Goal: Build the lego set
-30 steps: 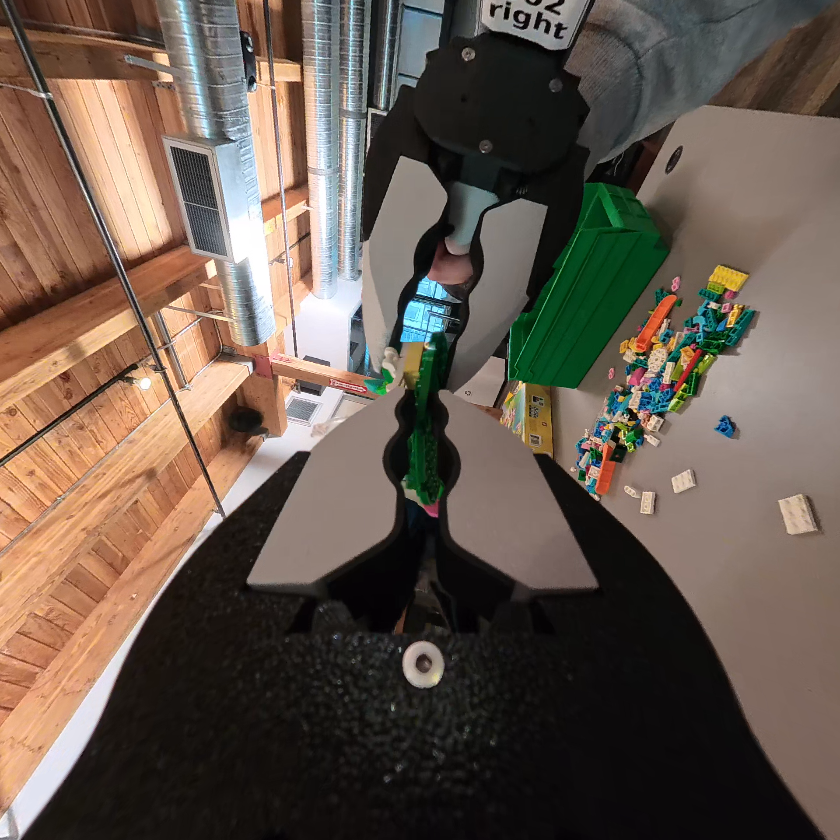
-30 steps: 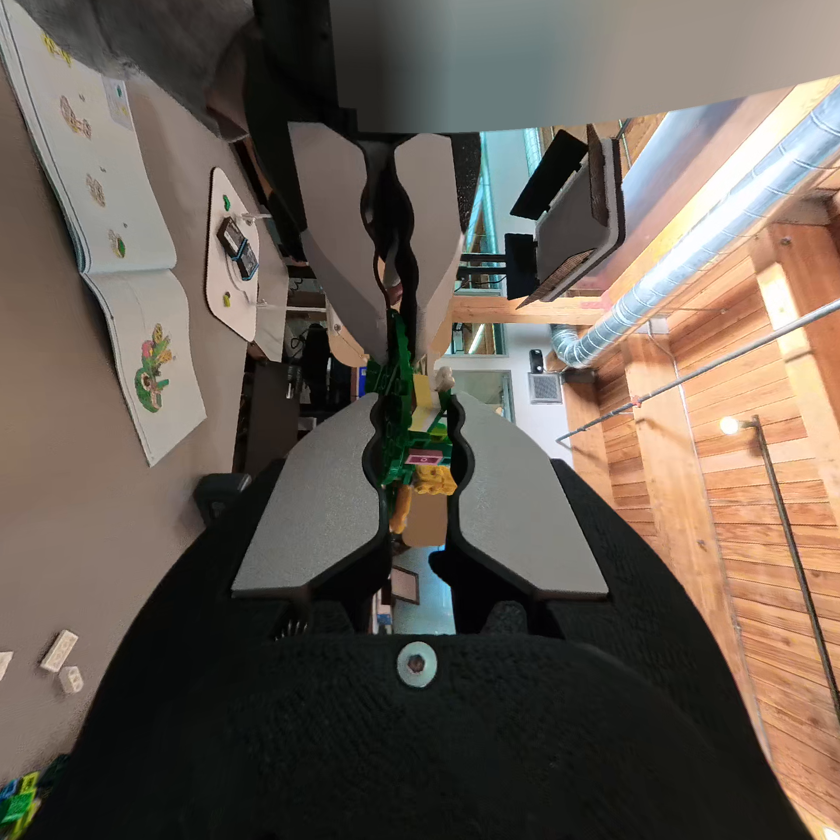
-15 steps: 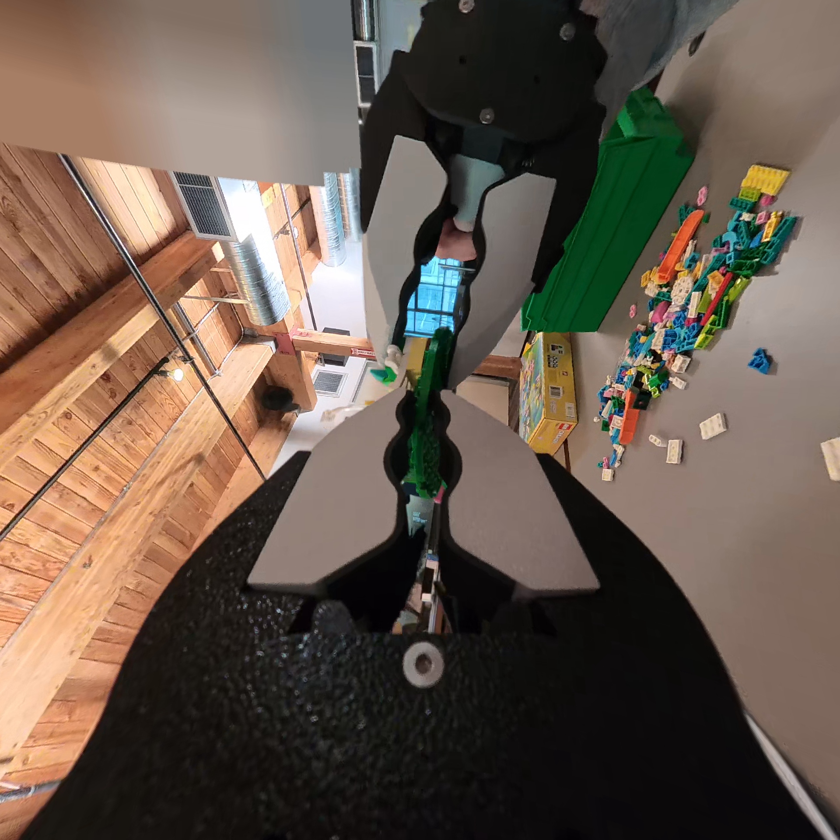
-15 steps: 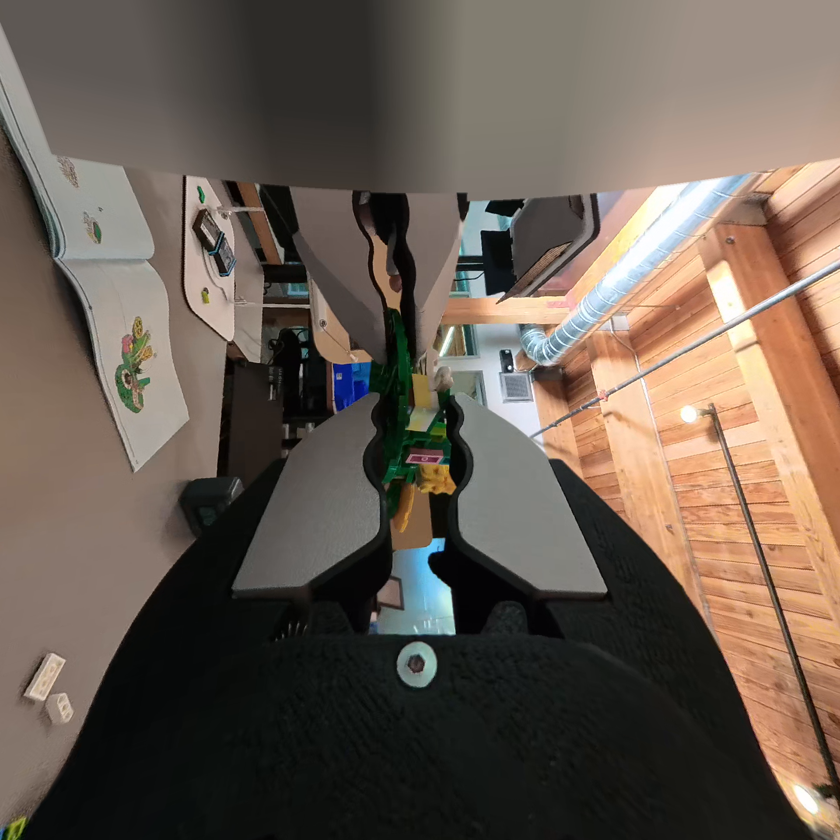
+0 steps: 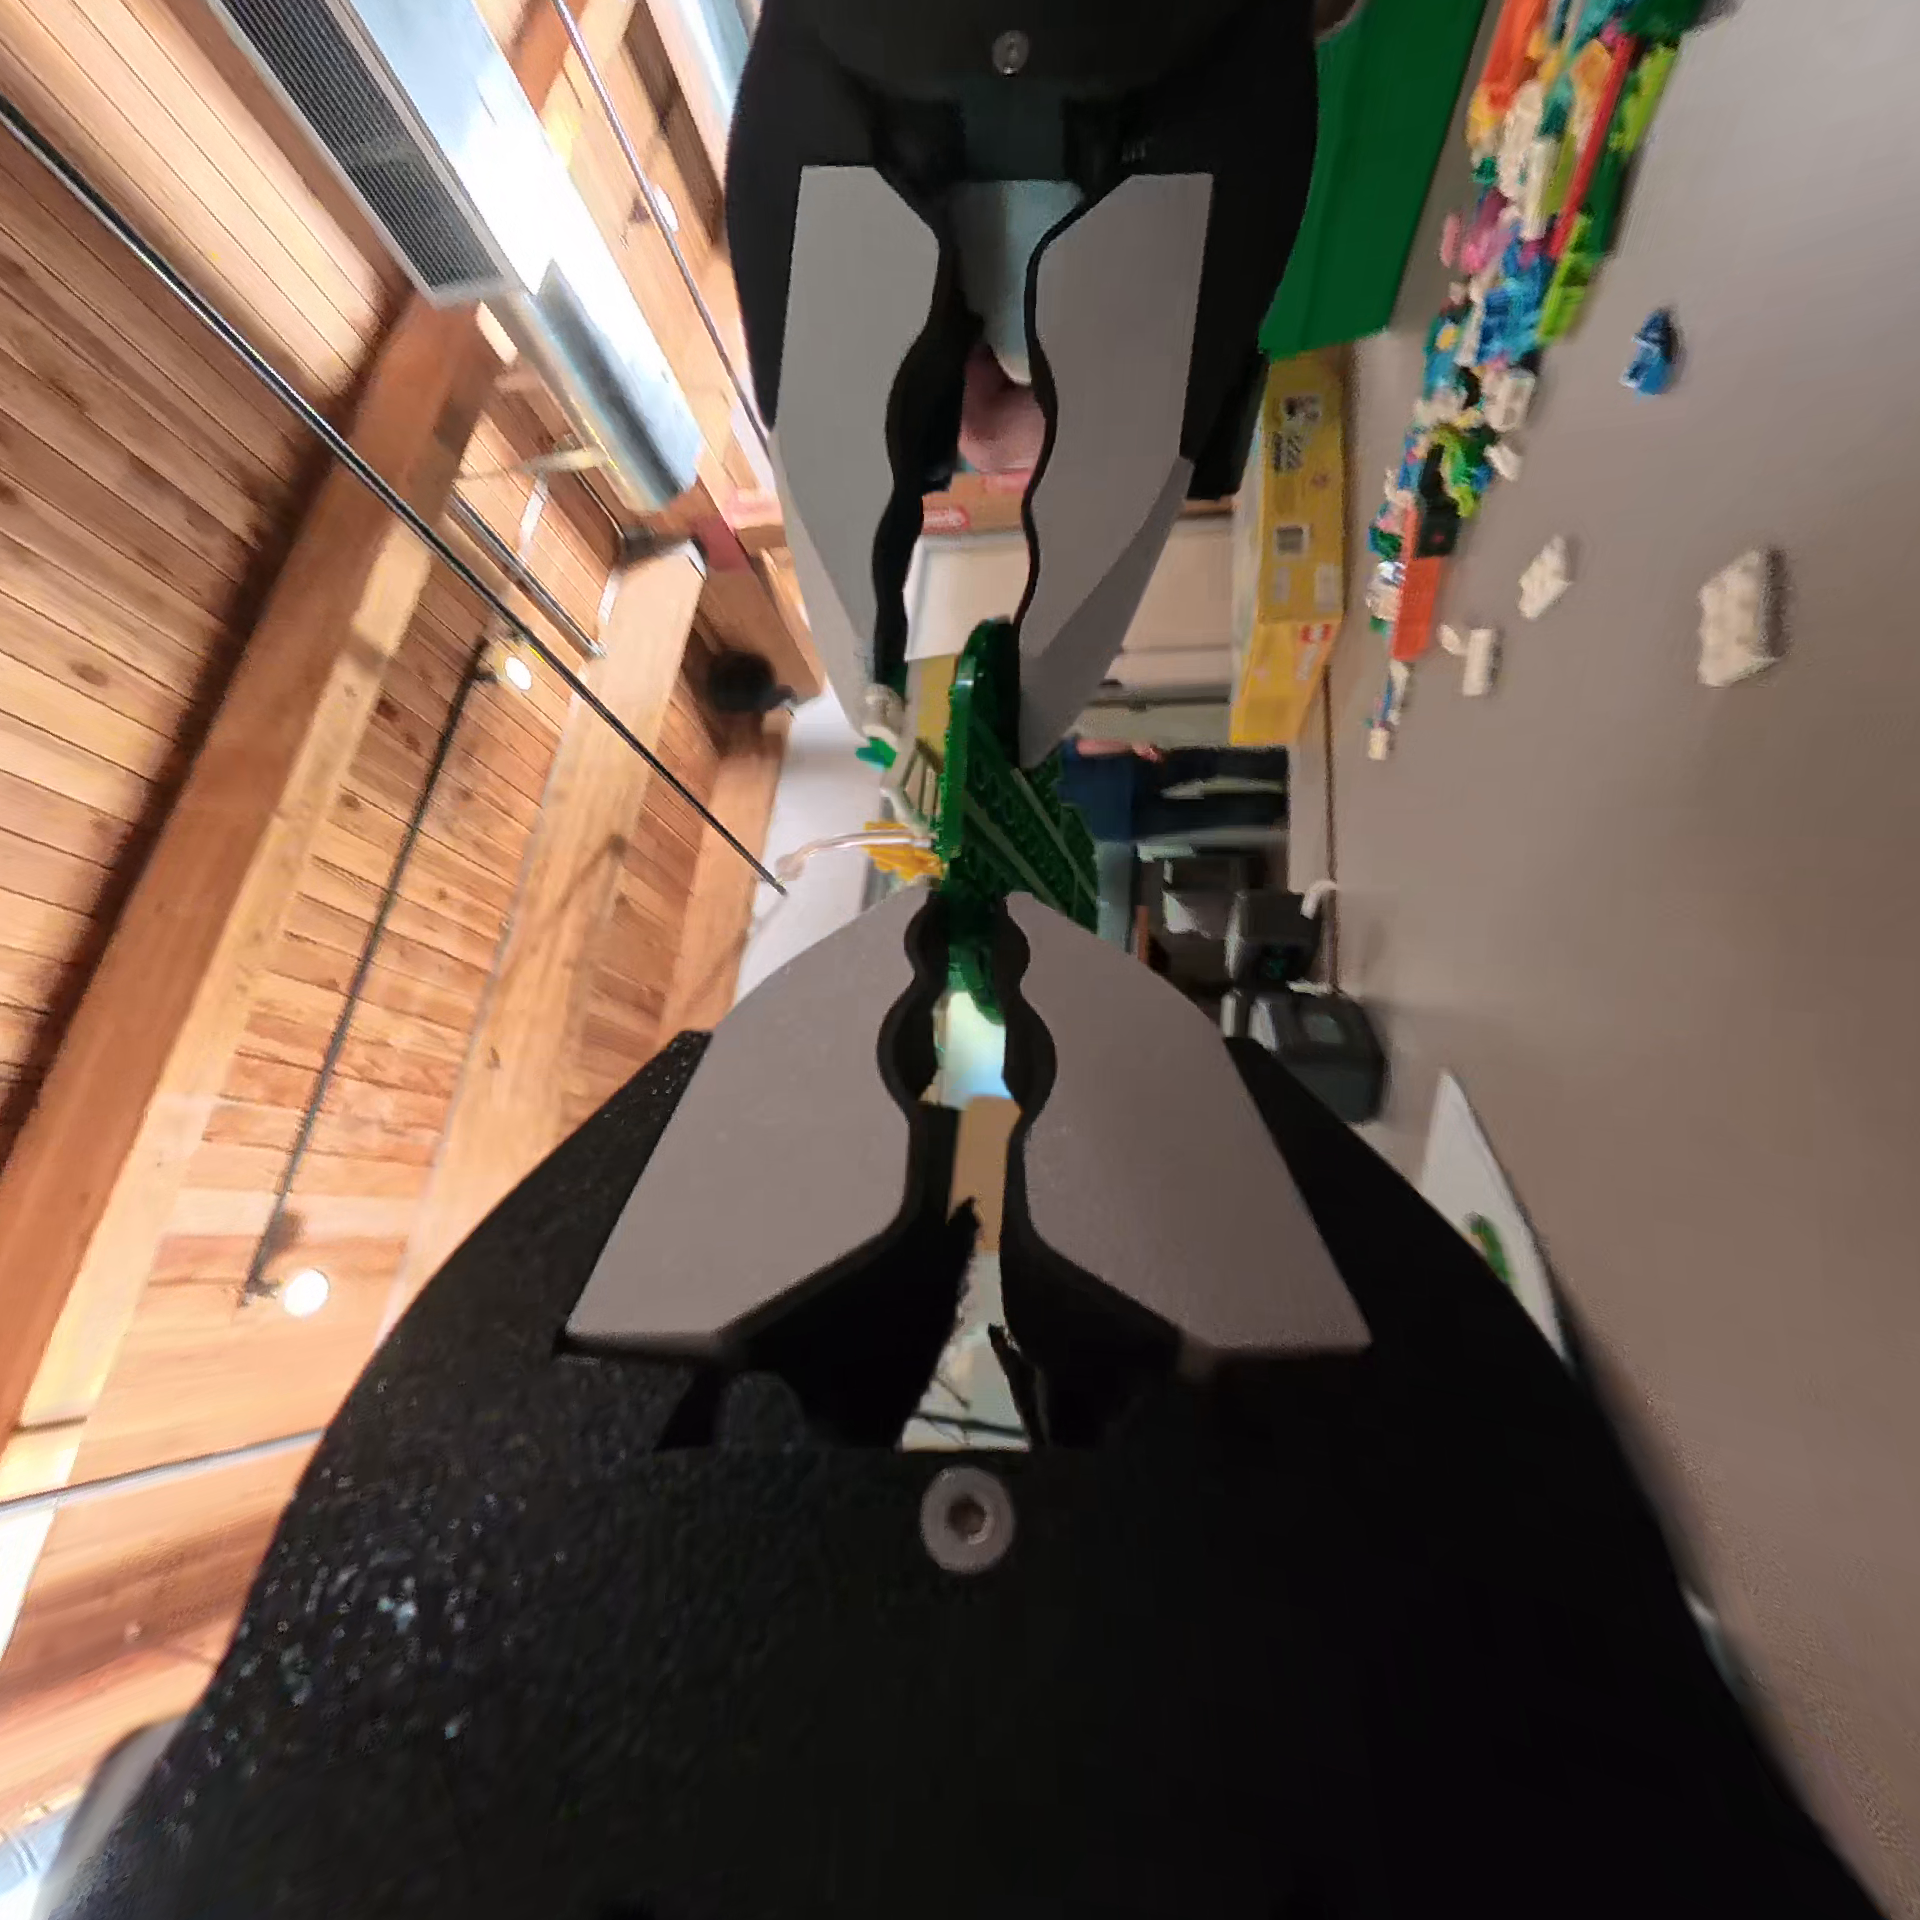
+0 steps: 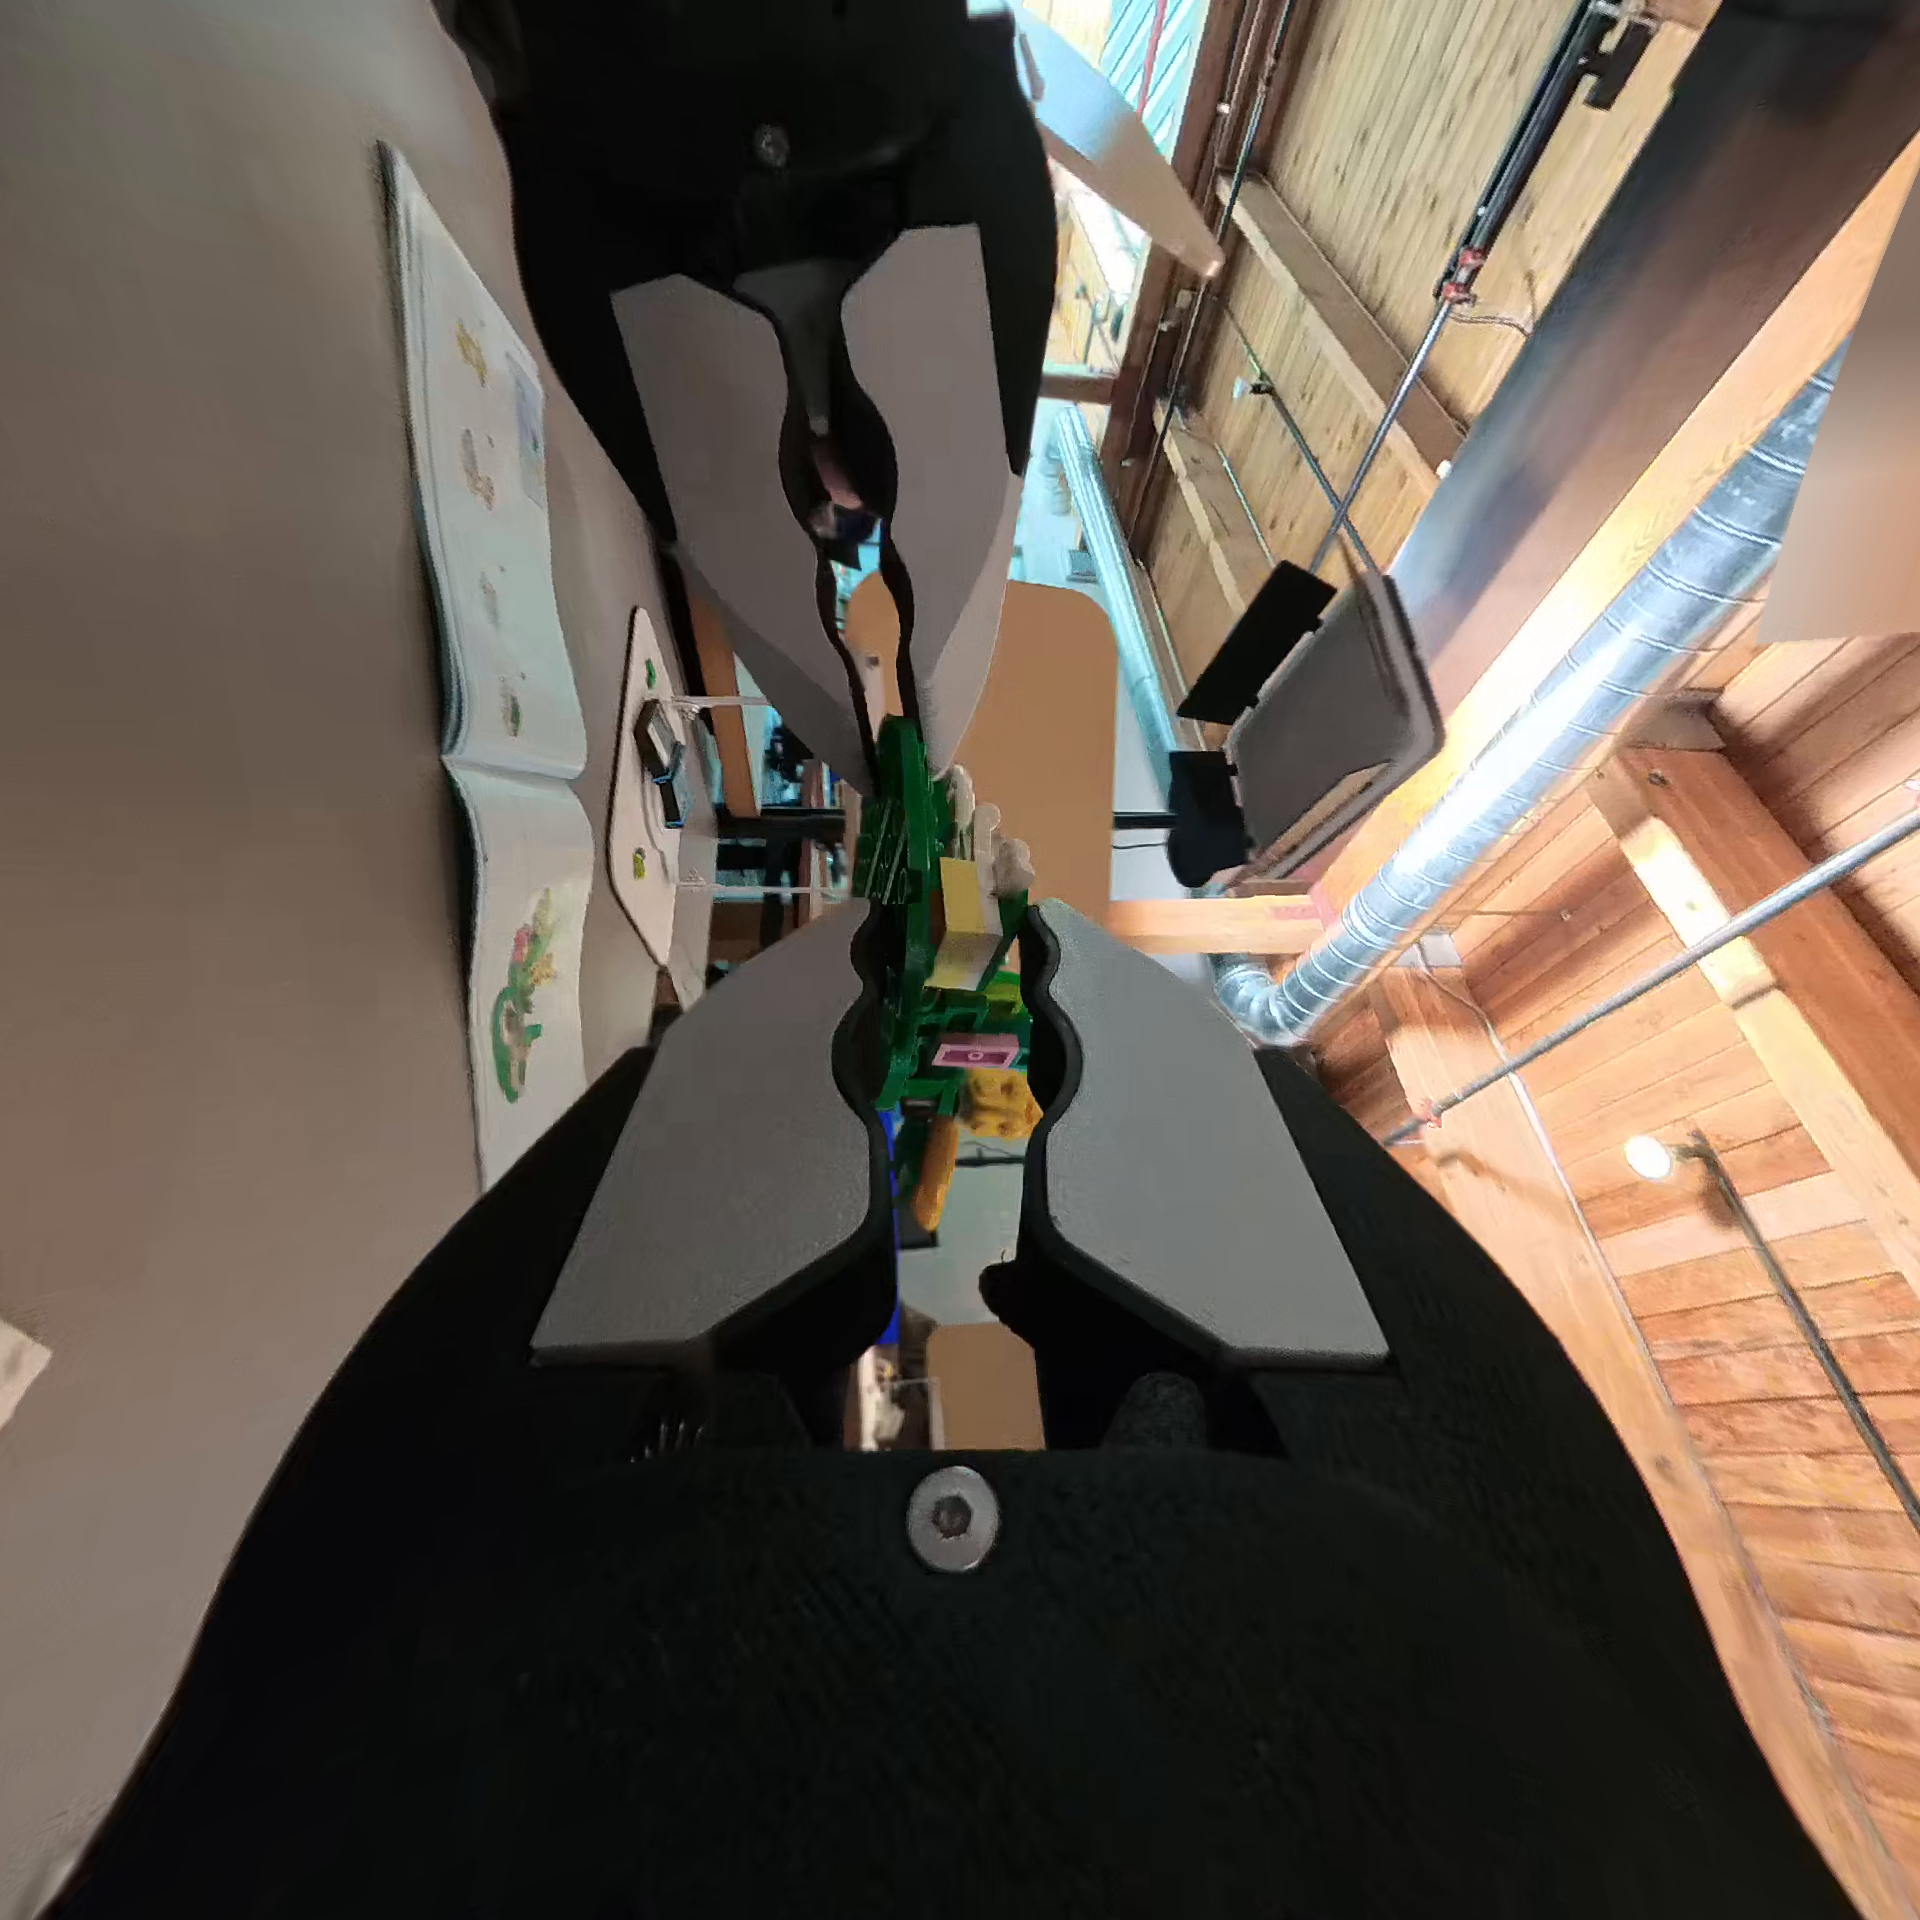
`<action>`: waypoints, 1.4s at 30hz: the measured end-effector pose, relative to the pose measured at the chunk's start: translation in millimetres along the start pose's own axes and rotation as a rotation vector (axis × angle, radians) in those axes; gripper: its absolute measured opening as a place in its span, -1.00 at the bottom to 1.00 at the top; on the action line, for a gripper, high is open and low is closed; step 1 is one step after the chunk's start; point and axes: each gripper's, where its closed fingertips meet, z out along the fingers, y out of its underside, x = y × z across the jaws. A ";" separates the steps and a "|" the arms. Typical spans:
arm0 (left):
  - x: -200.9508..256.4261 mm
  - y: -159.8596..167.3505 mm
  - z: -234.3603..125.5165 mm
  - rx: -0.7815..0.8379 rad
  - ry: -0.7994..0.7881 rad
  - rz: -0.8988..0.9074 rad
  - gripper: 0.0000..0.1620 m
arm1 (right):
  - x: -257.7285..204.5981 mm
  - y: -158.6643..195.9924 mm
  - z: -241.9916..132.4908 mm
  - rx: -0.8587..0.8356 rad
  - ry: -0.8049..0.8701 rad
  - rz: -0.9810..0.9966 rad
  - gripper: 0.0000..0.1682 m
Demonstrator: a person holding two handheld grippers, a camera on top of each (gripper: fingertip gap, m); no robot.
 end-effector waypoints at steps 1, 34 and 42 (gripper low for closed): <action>8.7 1.8 -3.1 -0.031 0.028 -0.021 -0.92 | -8.4 0.8 2.4 0.010 -0.017 0.017 -0.73; 103.4 -10.2 14.1 -0.373 0.519 -1.104 -0.66 | -62.4 103.7 -49.8 -0.267 0.124 0.752 -0.61; 71.1 108.2 -30.8 -0.639 0.238 -1.077 -0.84 | -64.2 108.8 -49.6 -0.286 0.133 0.762 -0.63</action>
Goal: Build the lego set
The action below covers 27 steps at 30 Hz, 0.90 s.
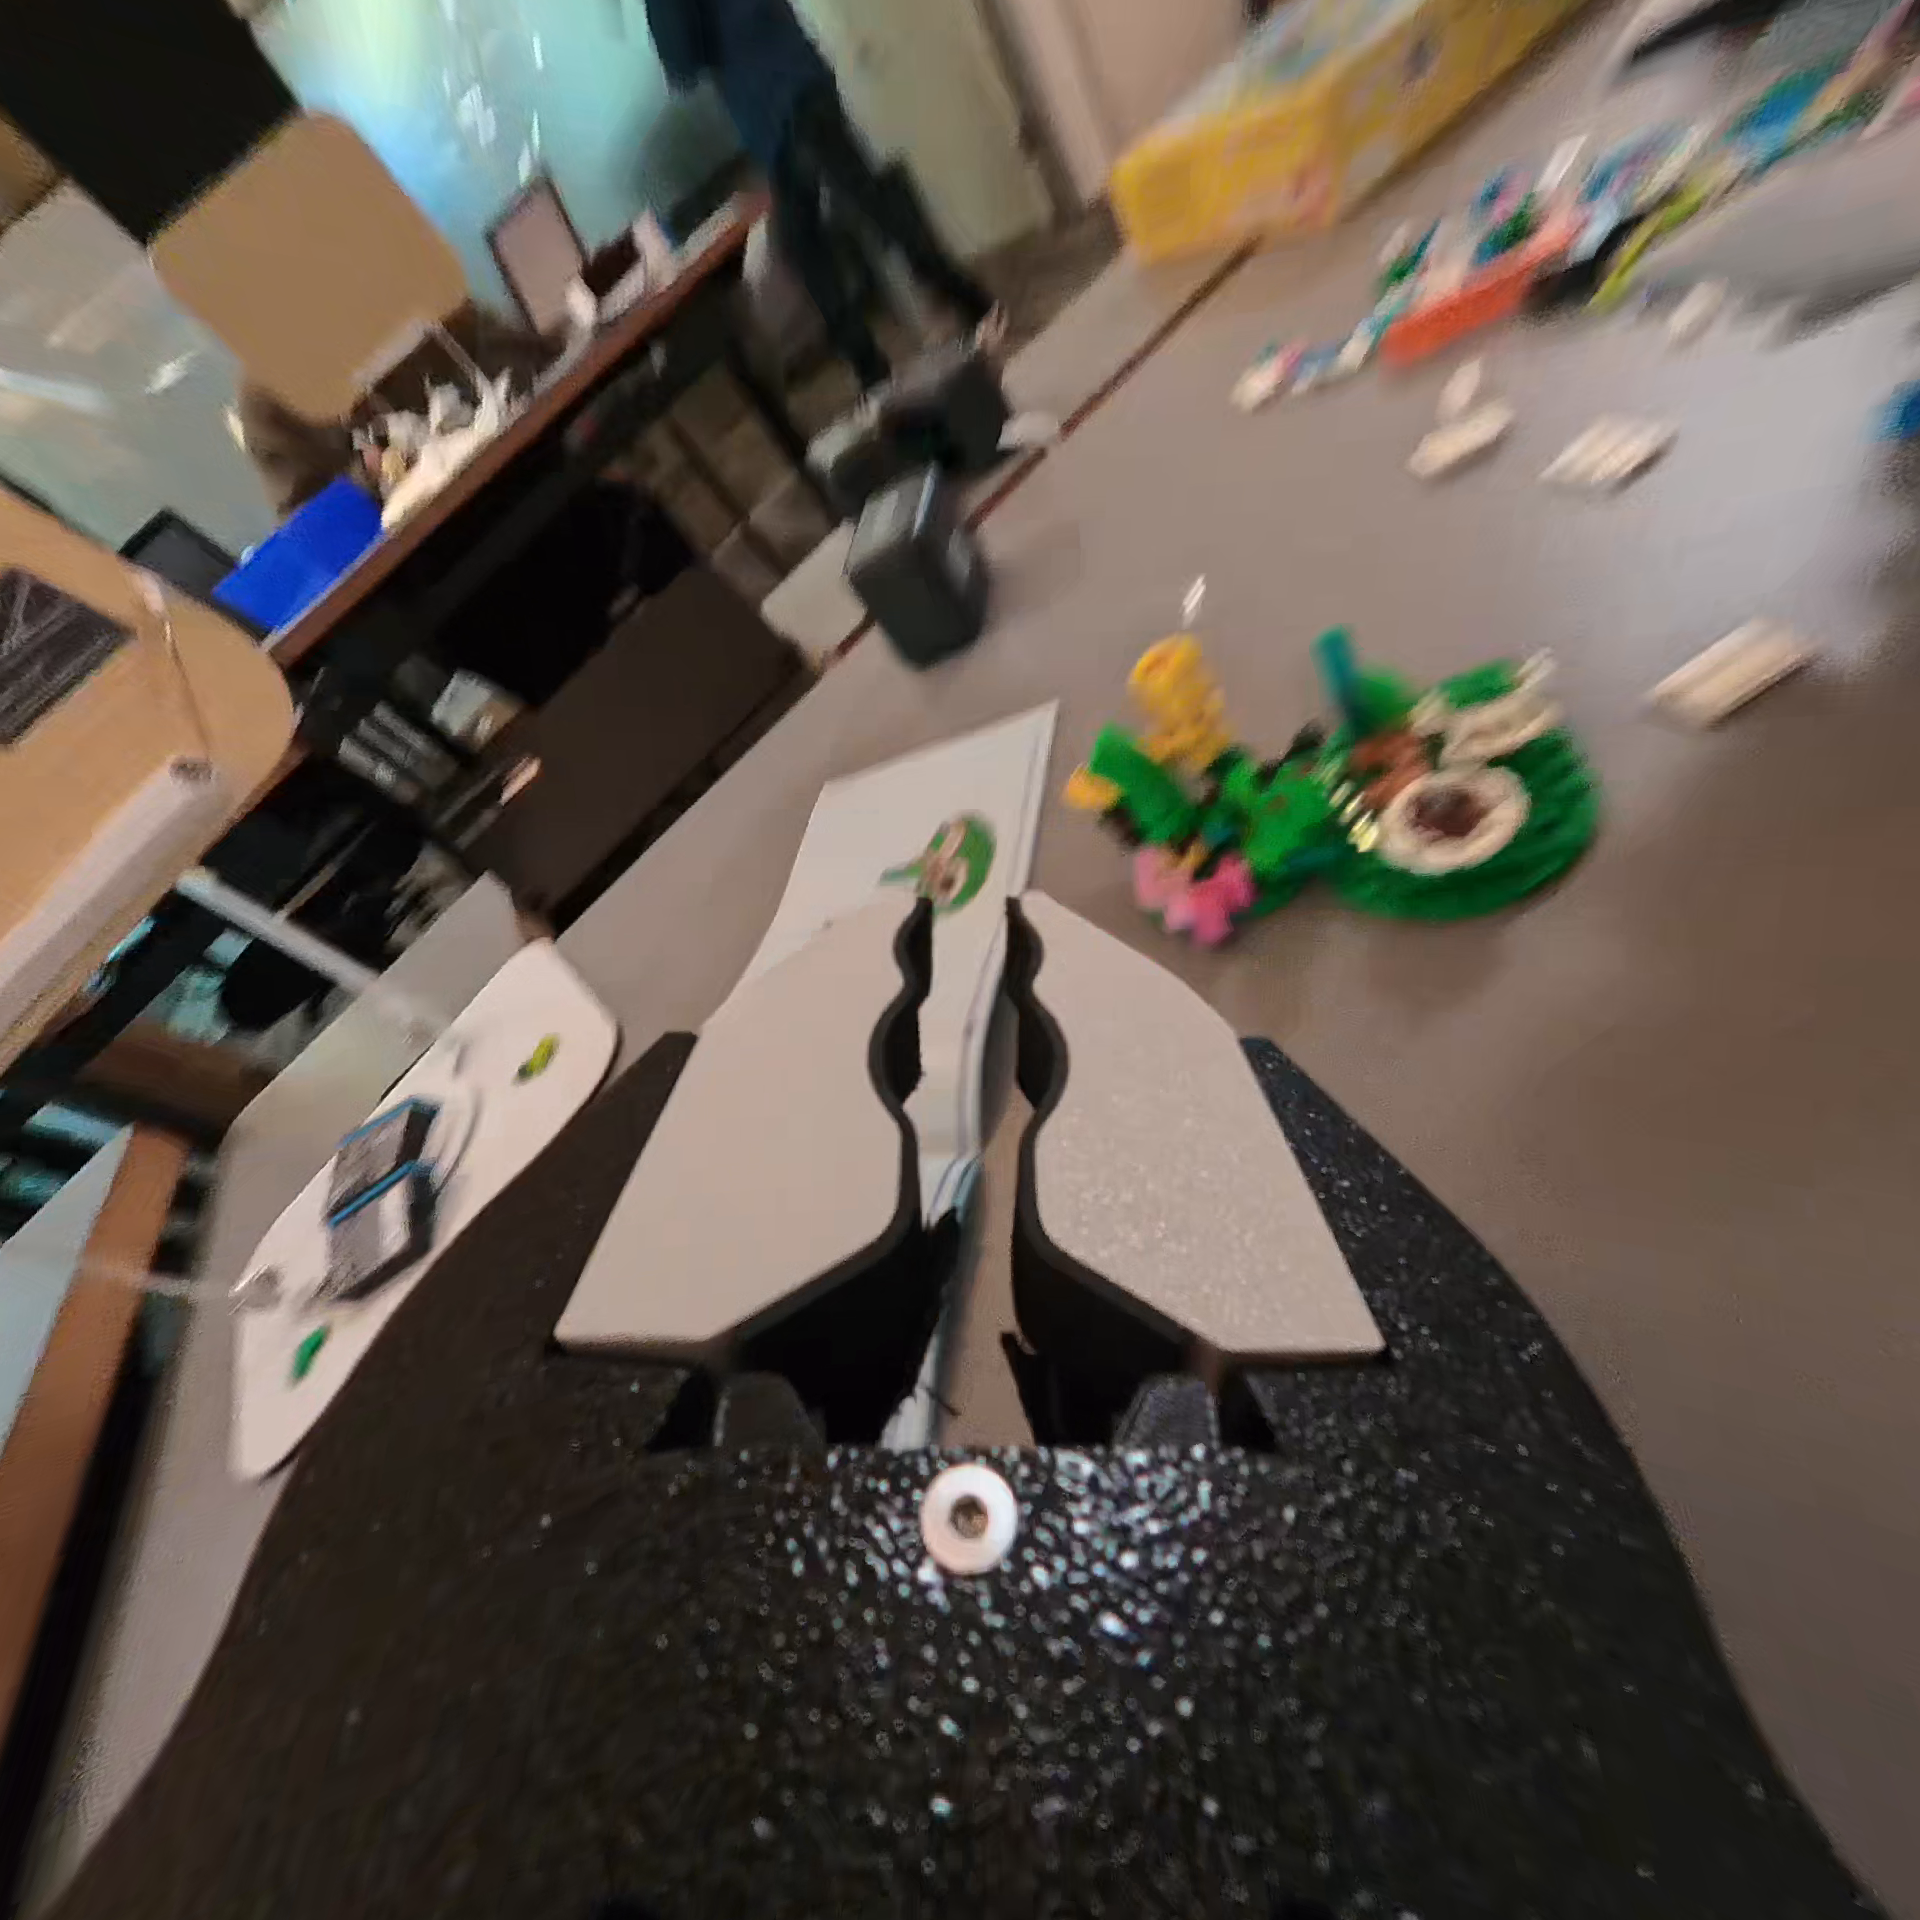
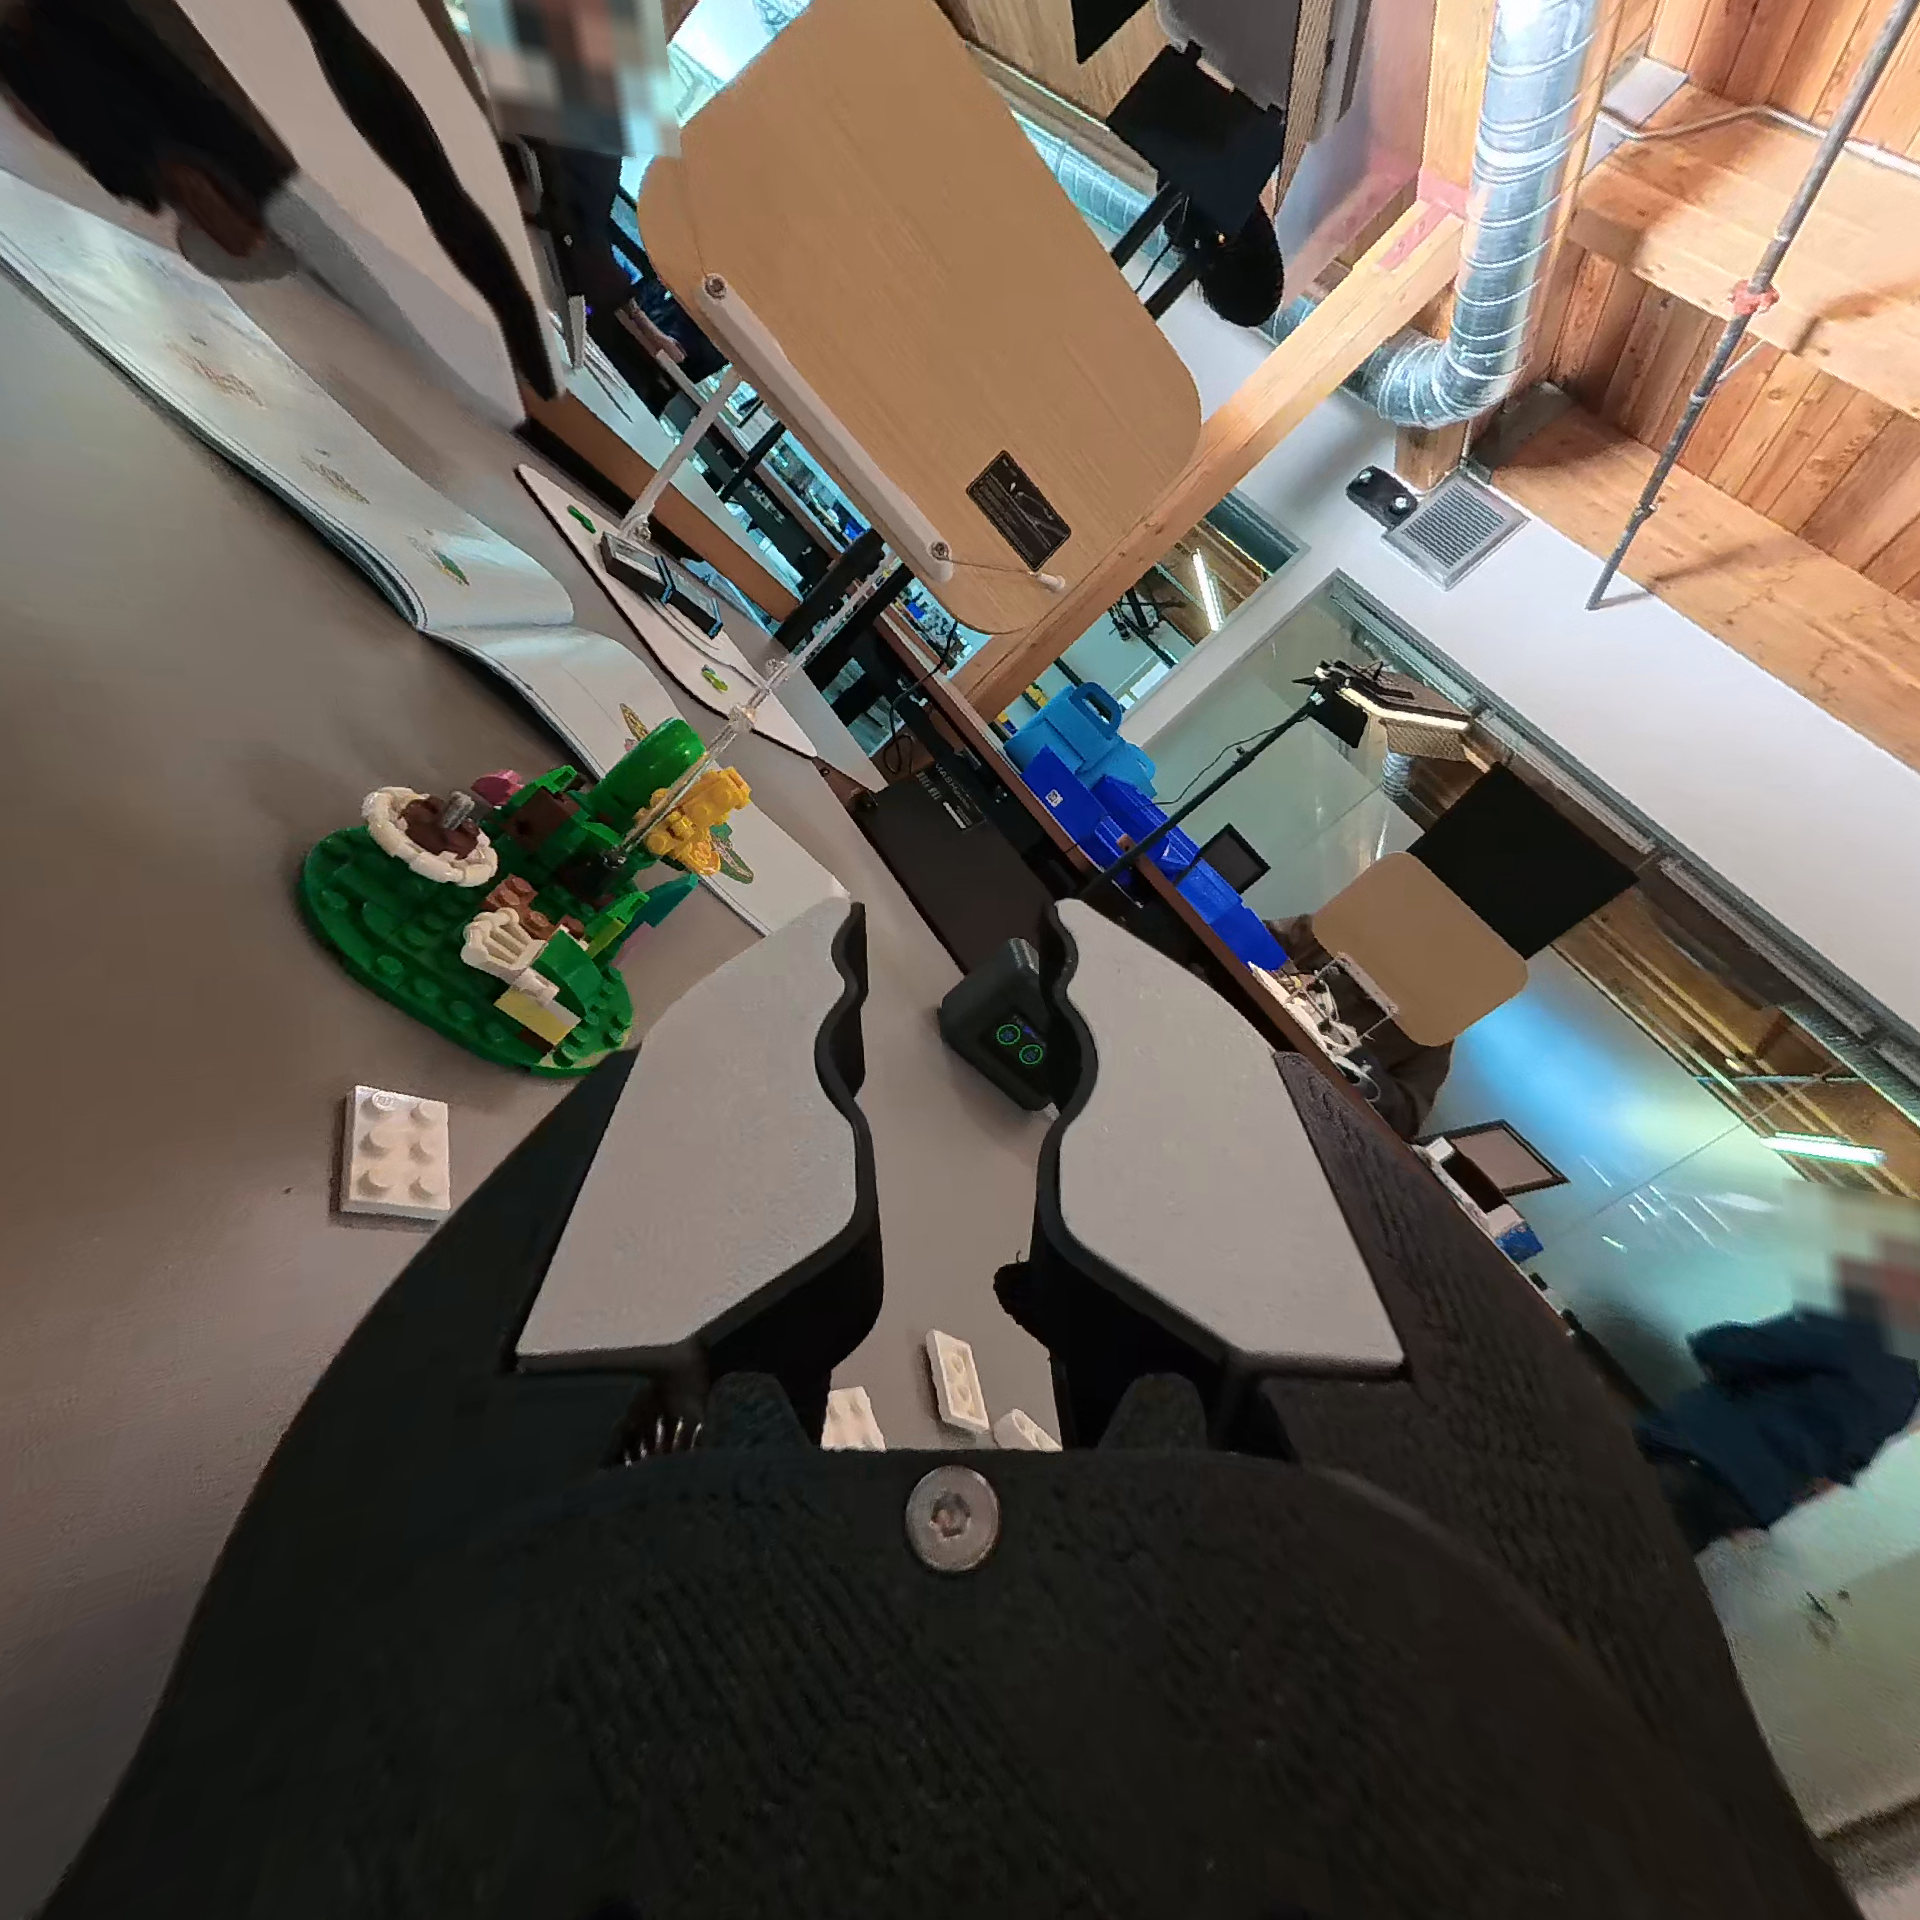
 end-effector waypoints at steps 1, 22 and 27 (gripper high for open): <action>-5.8 13.8 5.3 -0.073 -0.004 0.023 -0.80 | -0.3 0.8 0.4 -0.004 0.001 -0.004 -0.64; -1.3 78.7 79.5 -0.520 0.177 0.229 -0.83 | 1.2 4.9 -0.1 -0.021 0.000 -0.009 -0.68; -10.9 73.6 79.0 -0.481 0.115 0.133 -1.00 | 0.2 5.9 0.4 -0.026 -0.004 -0.019 -0.69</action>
